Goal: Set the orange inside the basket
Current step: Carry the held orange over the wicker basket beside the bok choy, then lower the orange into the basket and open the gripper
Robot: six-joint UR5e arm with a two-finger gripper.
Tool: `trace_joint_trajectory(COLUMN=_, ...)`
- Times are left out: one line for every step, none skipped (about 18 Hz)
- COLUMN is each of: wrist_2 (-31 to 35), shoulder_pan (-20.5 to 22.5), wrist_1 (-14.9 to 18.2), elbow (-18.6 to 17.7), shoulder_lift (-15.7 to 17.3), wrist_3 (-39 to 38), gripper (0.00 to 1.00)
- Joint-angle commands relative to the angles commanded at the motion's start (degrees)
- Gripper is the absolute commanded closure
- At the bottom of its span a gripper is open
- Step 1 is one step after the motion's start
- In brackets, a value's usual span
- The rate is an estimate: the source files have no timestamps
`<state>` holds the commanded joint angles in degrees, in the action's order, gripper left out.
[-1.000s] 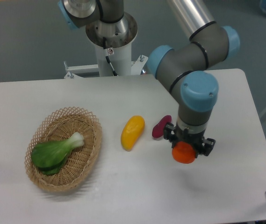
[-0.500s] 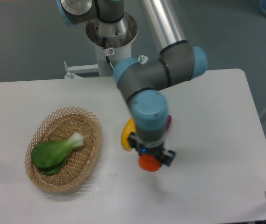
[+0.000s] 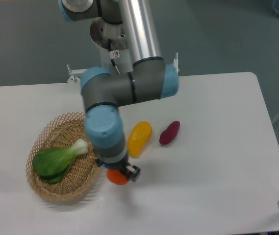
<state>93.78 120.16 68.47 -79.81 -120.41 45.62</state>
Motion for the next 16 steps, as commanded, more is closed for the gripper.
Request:
trace_joint_trajectory(wrist_2=0.0, shoulder_pan=-1.1, wrist_1=0.0, elbow=0.2, shoulder_lift=-0.4, wrist_3=-0.7, gripper=0.25)
trace_joint_trajectory(wrist_2=0.0, shoulder_pan=-2.5, wrist_1=0.1, elbow=0.1, shoulder_lift=-0.5, wrist_3=-1.0, gripper=0.25)
trace_joint_trajectory(wrist_2=0.0, shoulder_pan=-3.6, wrist_1=0.0, elbow=-0.3, shoulder_lift=-0.5, wrist_3=-1.2, gripper=0.25)
trace_joint_trajectory(wrist_2=0.1, shoulder_pan=-4.6, wrist_1=0.0, elbow=-0.5, shoulder_lift=-0.6, wrist_3=-1.8, gripper=0.25)
trace_joint_trajectory(wrist_2=0.2, shoulder_pan=-5.4, wrist_1=0.0, elbow=-0.6, shoulder_lift=-0.8, wrist_3=-2.2, gripper=0.25)
trace_joint_trajectory(wrist_2=0.5, shoulder_pan=-6.0, wrist_1=0.0, elbow=-0.6, shoulder_lift=-0.9, wrist_3=-2.6, gripper=0.25)
trace_joint_trajectory(wrist_2=0.7, shoulder_pan=-6.4, wrist_1=0.0, elbow=-0.6, shoulder_lift=-1.0, wrist_3=-2.8, gripper=0.25)
trace_joint_trajectory(wrist_2=0.7, shoulder_pan=-6.9, wrist_1=0.0, elbow=-0.5, shoulder_lift=-1.3, wrist_3=-2.9, gripper=0.25)
trace_joint_trajectory(wrist_2=0.7, shoulder_pan=-7.3, wrist_1=0.0, elbow=-0.4, shoulder_lift=-1.5, wrist_3=-3.4, gripper=0.25)
trace_joint_trajectory(wrist_2=0.7, shoulder_pan=-7.6, wrist_1=0.0, elbow=-0.4, shoulder_lift=-1.6, wrist_3=-3.9, gripper=0.25)
trace_joint_trajectory(wrist_2=0.7, shoulder_pan=-8.2, wrist_1=0.0, elbow=-0.4, shoulder_lift=-1.8, wrist_3=-4.0, gripper=0.25)
trace_joint_trajectory(wrist_2=0.7, shoulder_pan=-8.6, wrist_1=-0.1, elbow=-0.4, shoulder_lift=-1.9, wrist_3=-4.0, gripper=0.24)
trace_joint_trajectory(wrist_2=0.8, shoulder_pan=-8.8, wrist_1=-0.1, elbow=-0.4, shoulder_lift=-2.1, wrist_3=-4.1, gripper=0.24)
trace_joint_trajectory(wrist_2=0.8, shoulder_pan=-9.1, wrist_1=-0.1, elbow=-0.4, shoulder_lift=-2.3, wrist_3=-4.1, gripper=0.23)
trace_joint_trajectory(wrist_2=0.8, shoulder_pan=-9.4, wrist_1=-0.1, elbow=-0.3, shoulder_lift=-2.5, wrist_3=-4.3, gripper=0.21)
trace_joint_trajectory(wrist_2=0.7, shoulder_pan=-9.5, wrist_1=-0.2, elbow=-0.3, shoulder_lift=-2.5, wrist_3=-4.8, gripper=0.20)
